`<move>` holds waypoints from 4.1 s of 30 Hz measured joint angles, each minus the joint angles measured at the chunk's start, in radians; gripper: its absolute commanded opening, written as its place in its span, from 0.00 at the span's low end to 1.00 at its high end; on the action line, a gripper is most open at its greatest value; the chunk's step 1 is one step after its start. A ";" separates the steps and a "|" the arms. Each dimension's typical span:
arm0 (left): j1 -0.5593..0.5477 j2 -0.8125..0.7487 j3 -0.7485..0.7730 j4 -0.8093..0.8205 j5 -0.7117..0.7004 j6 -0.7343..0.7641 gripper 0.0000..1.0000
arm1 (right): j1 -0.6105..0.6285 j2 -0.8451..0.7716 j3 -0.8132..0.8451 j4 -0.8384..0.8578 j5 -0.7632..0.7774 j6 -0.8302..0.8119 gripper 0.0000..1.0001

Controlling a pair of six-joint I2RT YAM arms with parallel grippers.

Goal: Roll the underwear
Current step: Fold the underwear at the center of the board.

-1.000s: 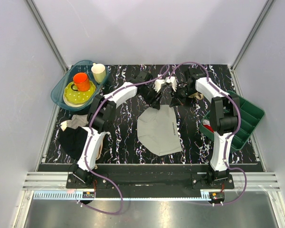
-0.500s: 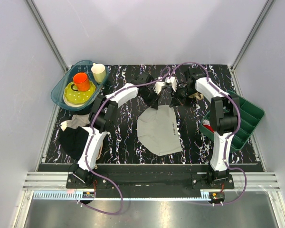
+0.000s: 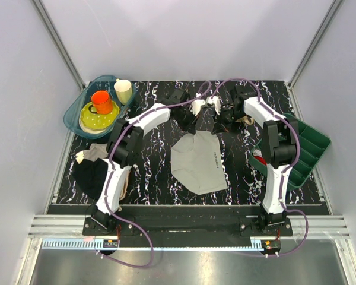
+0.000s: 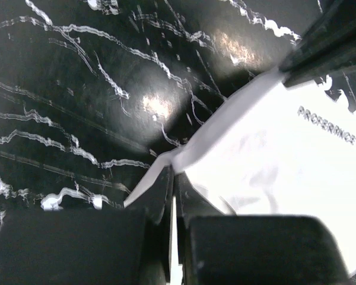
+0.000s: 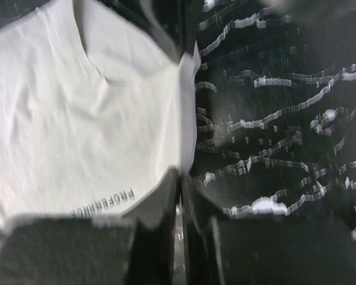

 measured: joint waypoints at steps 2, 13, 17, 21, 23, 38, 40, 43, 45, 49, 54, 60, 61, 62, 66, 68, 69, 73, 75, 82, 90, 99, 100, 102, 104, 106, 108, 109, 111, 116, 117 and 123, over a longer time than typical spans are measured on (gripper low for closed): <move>0.000 -0.043 -0.045 0.004 -0.004 -0.006 0.00 | 0.000 0.000 0.000 0.001 -0.009 0.000 0.12; -0.010 -0.235 -0.252 0.056 0.042 -0.058 0.00 | 0.000 -0.100 -0.095 -0.003 -0.039 0.000 0.11; -0.034 -0.293 -0.335 0.081 0.053 -0.087 0.00 | 0.000 -0.156 -0.169 -0.031 -0.064 -0.034 0.11; -0.076 -0.357 -0.450 0.121 0.064 -0.128 0.00 | 0.000 -0.237 -0.273 -0.064 -0.086 -0.088 0.11; -0.098 -0.399 -0.530 0.148 0.066 -0.155 0.00 | 0.000 -0.291 -0.339 -0.075 -0.092 -0.120 0.11; -0.242 -0.602 -0.786 0.260 -0.022 -0.293 0.01 | 0.009 -0.531 -0.644 -0.116 -0.102 -0.285 0.12; -0.253 -0.606 -0.786 0.259 -0.047 -0.299 0.01 | 0.009 -0.534 -0.657 -0.114 -0.101 -0.288 0.11; -0.270 -0.609 -0.786 0.248 -0.077 -0.306 0.02 | 0.009 -0.542 -0.675 -0.106 -0.100 -0.291 0.11; -0.281 -0.610 -0.786 0.246 -0.095 -0.311 0.02 | 0.009 -0.547 -0.686 -0.102 -0.098 -0.292 0.12; -0.304 -0.610 -0.793 0.249 -0.116 -0.325 0.02 | 0.011 -0.553 -0.706 -0.095 -0.079 -0.295 0.12; -0.326 -0.621 -0.858 0.276 -0.124 -0.362 0.01 | 0.013 -0.557 -0.726 -0.092 -0.064 -0.302 0.23; -0.332 -0.623 -0.883 0.297 -0.128 -0.417 0.01 | 0.039 -0.623 -0.785 -0.027 -0.063 -0.306 0.57; -0.332 -0.623 -0.883 0.306 -0.130 -0.426 0.01 | 0.063 -0.658 -0.817 0.012 -0.055 -0.285 0.63; -0.332 -0.624 -0.883 0.314 -0.132 -0.436 0.01 | 0.088 -0.692 -0.847 0.051 -0.052 -0.264 0.65; -0.331 -0.627 -0.883 0.336 -0.134 -0.476 0.01 | 0.227 -0.858 -1.001 0.274 0.023 -0.172 0.65; -0.331 -0.630 -0.883 0.342 -0.134 -0.492 0.01 | 0.257 -0.886 -1.033 0.349 0.066 -0.132 0.64; -0.331 -0.631 -0.883 0.348 -0.133 -0.501 0.01 | 0.269 -0.887 -1.042 0.387 0.090 -0.113 0.64; -0.330 -0.631 -0.883 0.368 -0.129 -0.531 0.00 | 0.309 -0.885 -1.064 0.490 0.171 -0.071 0.60; -0.328 -0.632 -0.883 0.378 -0.125 -0.549 0.00 | 0.336 -0.882 -1.068 0.515 0.193 -0.055 0.60; -0.311 -0.644 -0.897 0.420 -0.111 -0.603 0.00 | 0.381 -0.854 -1.069 0.552 0.249 -0.009 0.60; -0.295 -0.664 -0.932 0.474 -0.086 -0.653 0.00 | 0.402 -0.819 -1.068 0.615 0.350 0.089 0.64; -0.283 -0.664 -0.944 0.513 -0.074 -0.679 0.00 | 0.428 -0.842 -1.018 0.541 0.420 0.166 0.66; -0.283 -0.664 -0.946 0.517 -0.071 -0.681 0.00 | 0.428 -0.847 -1.003 0.518 0.421 0.166 0.66; -0.281 -0.664 -0.955 0.530 -0.062 -0.684 0.00 | 0.428 -0.857 -0.952 0.443 0.423 0.159 0.66; -0.279 -0.664 -0.961 0.534 -0.056 -0.684 0.00 | 0.428 -0.862 -0.912 0.384 0.424 0.149 0.66; -0.273 -0.663 -0.961 0.539 -0.051 -0.684 0.00 | 0.428 -0.862 -0.875 0.330 0.422 0.144 0.64; -0.269 -0.661 -0.961 0.547 -0.045 -0.684 0.00 | 0.428 -0.856 -0.846 0.277 0.414 0.135 0.63; -0.267 -0.661 -0.961 0.548 -0.043 -0.684 0.00 | 0.428 -0.846 -0.823 0.236 0.413 0.128 0.64; -0.261 -0.657 -0.961 0.549 -0.037 -0.683 0.00 | 0.428 -0.827 -0.789 0.191 0.414 0.113 0.64; -0.246 -0.636 -0.961 0.562 -0.023 -0.683 0.00 | 0.427 -0.778 -0.688 0.048 0.409 0.036 0.55; -0.243 -0.632 -0.961 0.565 -0.019 -0.683 0.00 | 0.427 -0.767 -0.670 0.029 0.402 0.025 0.53; -0.226 -0.620 -0.967 0.589 -0.002 -0.683 0.00 | 0.433 -0.707 -0.696 0.055 0.362 0.056 0.47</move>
